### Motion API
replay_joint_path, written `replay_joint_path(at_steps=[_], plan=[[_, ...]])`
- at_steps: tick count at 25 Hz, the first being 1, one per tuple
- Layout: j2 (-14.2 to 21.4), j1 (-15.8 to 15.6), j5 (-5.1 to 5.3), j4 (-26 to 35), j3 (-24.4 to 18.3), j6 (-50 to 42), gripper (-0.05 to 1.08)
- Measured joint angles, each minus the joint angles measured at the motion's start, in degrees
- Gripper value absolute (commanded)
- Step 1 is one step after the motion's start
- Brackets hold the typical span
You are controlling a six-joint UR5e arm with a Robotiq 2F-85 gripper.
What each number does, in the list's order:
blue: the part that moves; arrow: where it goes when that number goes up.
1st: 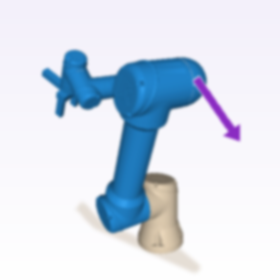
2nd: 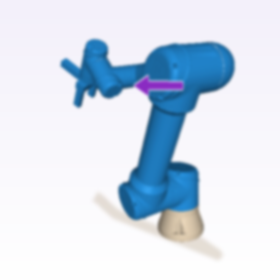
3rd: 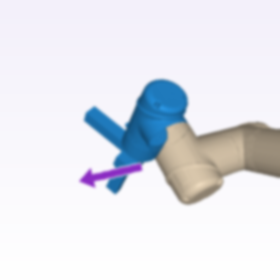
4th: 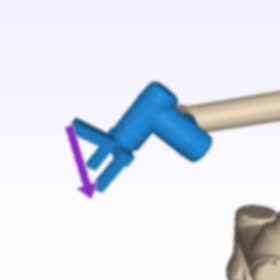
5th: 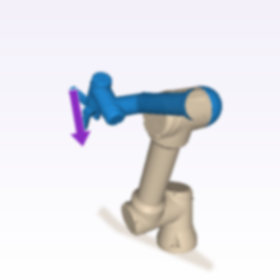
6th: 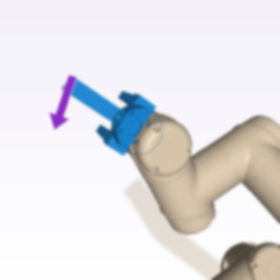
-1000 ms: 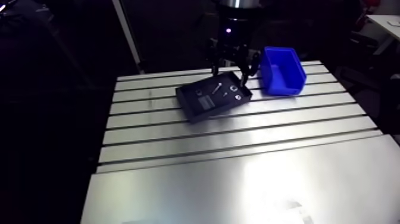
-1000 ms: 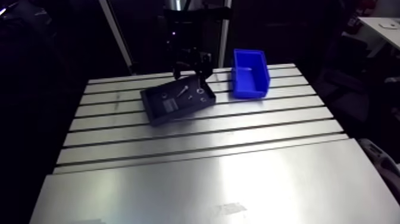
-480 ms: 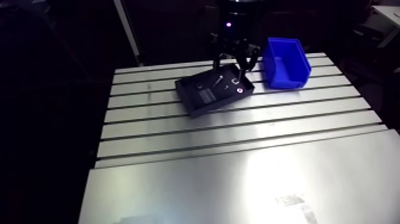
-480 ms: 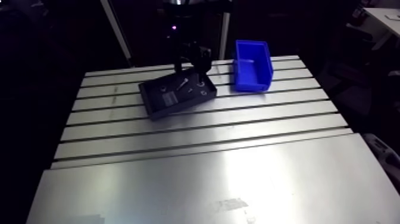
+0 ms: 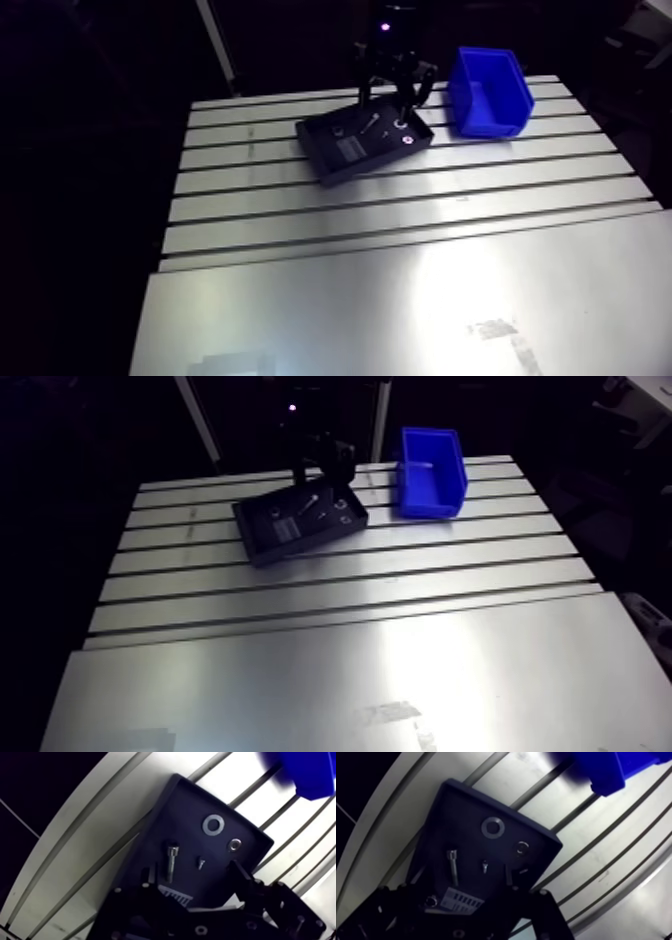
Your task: Pick up the M10 bolt from the tray and put it into the blue bin.
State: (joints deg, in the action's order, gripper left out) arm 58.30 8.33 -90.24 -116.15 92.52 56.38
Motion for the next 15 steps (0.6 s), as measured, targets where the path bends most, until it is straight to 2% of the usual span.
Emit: replay_joint_path(at_steps=[11,15], plan=[[-0.95,-0.64,0.01,0.07,-0.88,-0.01,0.29],[-1.18,-0.9,-0.04,0.08,-0.95,-0.01,0.35]])
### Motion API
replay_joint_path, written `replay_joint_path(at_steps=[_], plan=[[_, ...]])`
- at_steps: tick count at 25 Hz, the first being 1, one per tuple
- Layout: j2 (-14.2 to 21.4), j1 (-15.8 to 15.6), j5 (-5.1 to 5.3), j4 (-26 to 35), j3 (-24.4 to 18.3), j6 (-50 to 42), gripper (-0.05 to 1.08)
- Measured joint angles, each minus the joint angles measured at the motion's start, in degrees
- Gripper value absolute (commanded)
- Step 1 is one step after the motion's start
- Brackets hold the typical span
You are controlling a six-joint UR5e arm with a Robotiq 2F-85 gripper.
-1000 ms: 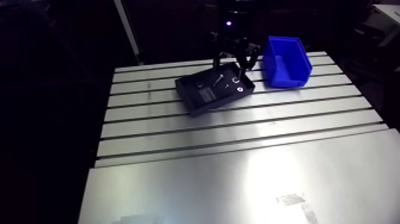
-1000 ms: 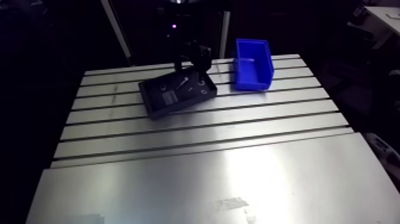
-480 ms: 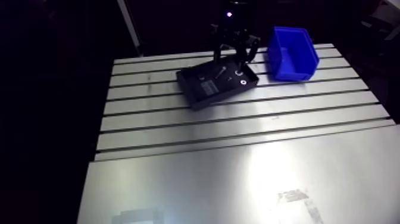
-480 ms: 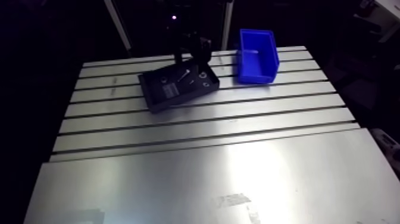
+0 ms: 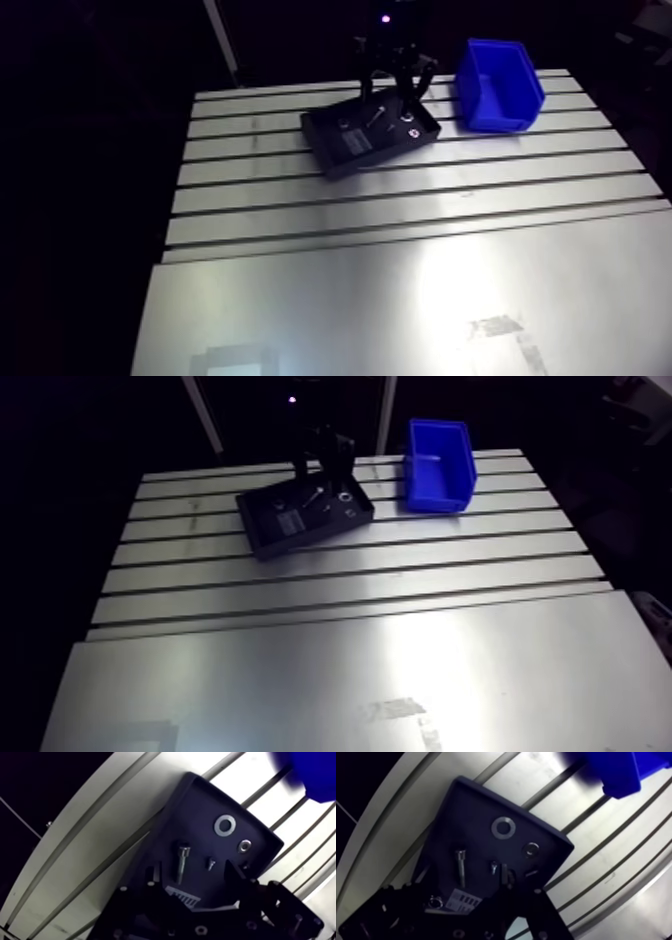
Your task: Pick up the M10 bolt from the tray and put it into the blue bin.
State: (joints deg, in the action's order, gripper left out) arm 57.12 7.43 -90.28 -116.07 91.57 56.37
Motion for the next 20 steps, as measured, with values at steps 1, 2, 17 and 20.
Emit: replay_joint_path(at_steps=[1,2,17,20], plan=[[-0.06,-0.04,-0.01,-0.01,-0.01,0.0,0.35],[-0.1,-0.06,-0.01,-0.03,-0.01,0.0,0.39],[-1.25,-0.18,-0.03,-0.76,0.01,0.04,0.48],[-1.3,-0.23,-0.03,-0.78,0.04,0.07,0.5]])
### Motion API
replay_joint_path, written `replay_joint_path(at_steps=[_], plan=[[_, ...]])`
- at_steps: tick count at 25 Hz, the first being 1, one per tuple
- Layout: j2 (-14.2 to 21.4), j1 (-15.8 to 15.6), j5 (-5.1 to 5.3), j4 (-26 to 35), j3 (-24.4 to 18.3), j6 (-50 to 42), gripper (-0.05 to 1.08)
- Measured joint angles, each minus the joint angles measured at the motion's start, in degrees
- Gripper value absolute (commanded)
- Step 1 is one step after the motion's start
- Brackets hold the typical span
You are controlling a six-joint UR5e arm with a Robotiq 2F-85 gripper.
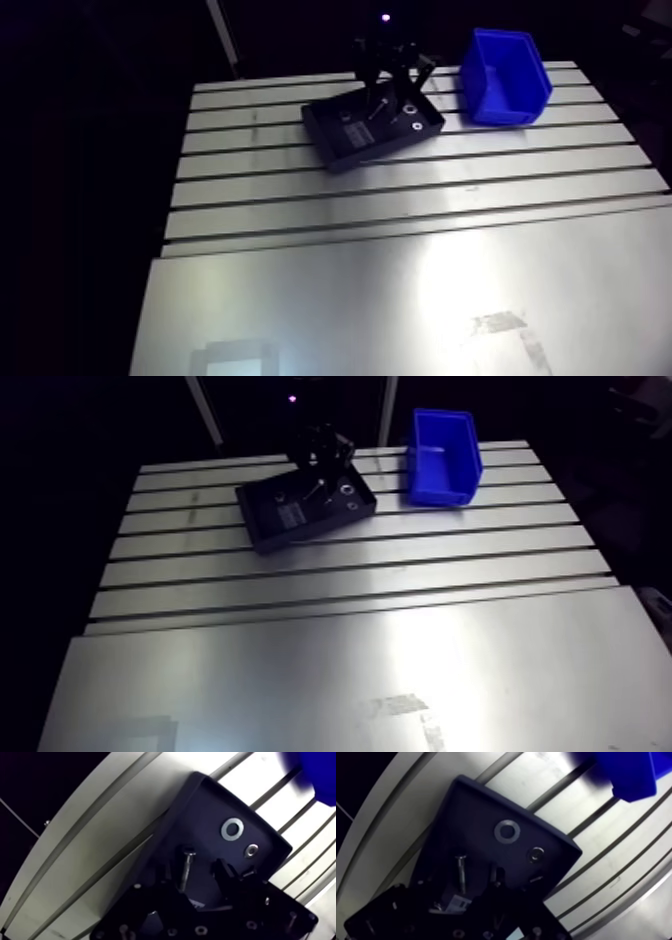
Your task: Pick up the M10 bolt from the tray and put it into the blue bin.
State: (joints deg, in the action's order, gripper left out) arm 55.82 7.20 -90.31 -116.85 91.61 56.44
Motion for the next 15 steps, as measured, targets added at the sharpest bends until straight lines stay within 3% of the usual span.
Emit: replay_joint_path(at_steps=[15], plan=[[-0.06,-0.25,0.09,-0.01,-0.04,-0.03,0.63]])
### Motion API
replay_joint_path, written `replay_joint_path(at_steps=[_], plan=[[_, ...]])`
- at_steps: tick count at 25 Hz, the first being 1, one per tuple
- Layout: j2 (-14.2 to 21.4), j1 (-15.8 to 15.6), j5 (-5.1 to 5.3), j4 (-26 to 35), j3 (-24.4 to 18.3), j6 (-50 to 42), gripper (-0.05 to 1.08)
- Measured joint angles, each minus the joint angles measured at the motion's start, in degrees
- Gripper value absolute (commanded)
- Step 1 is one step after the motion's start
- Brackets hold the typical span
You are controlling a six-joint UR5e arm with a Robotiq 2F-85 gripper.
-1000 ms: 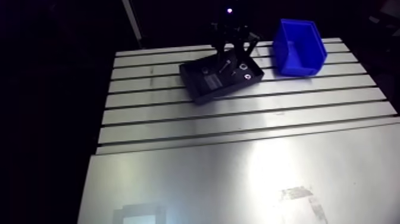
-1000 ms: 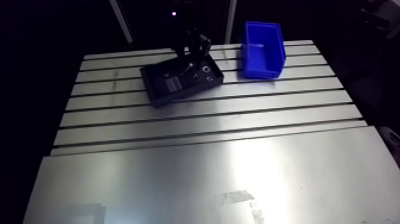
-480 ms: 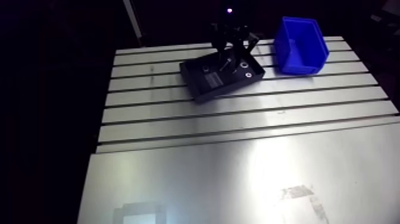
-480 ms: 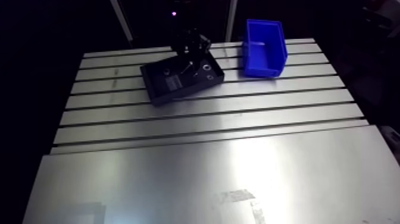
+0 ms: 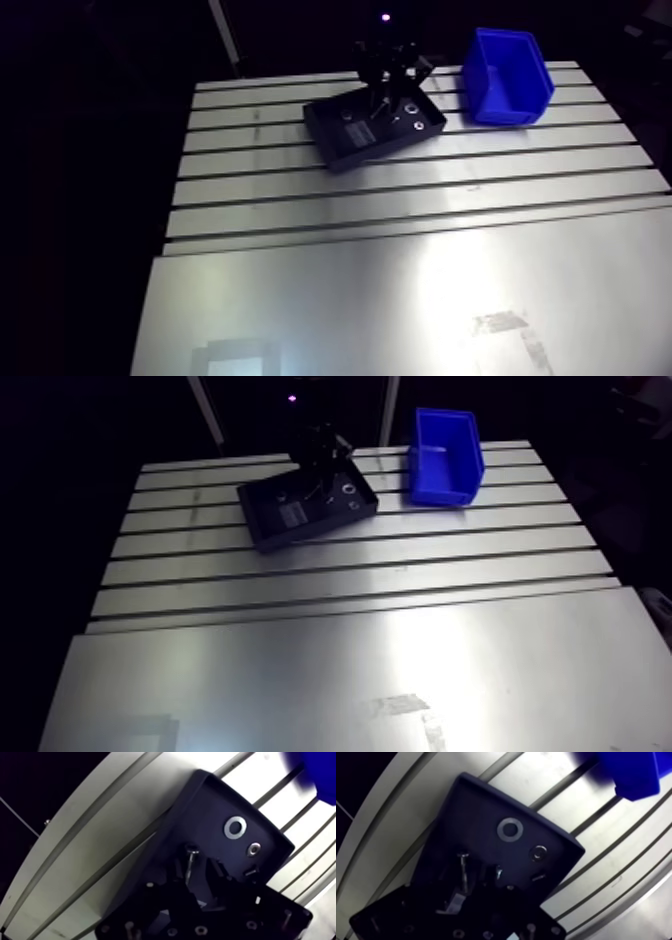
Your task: Pick up the M10 bolt from the tray and put it into the blue bin.
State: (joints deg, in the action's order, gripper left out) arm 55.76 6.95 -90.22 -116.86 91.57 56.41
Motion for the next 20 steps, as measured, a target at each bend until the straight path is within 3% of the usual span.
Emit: replay_joint_path(at_steps=[20], plan=[[-0.59,-0.09,0.0,-0.08,-0.35,-0.04,0.74]])
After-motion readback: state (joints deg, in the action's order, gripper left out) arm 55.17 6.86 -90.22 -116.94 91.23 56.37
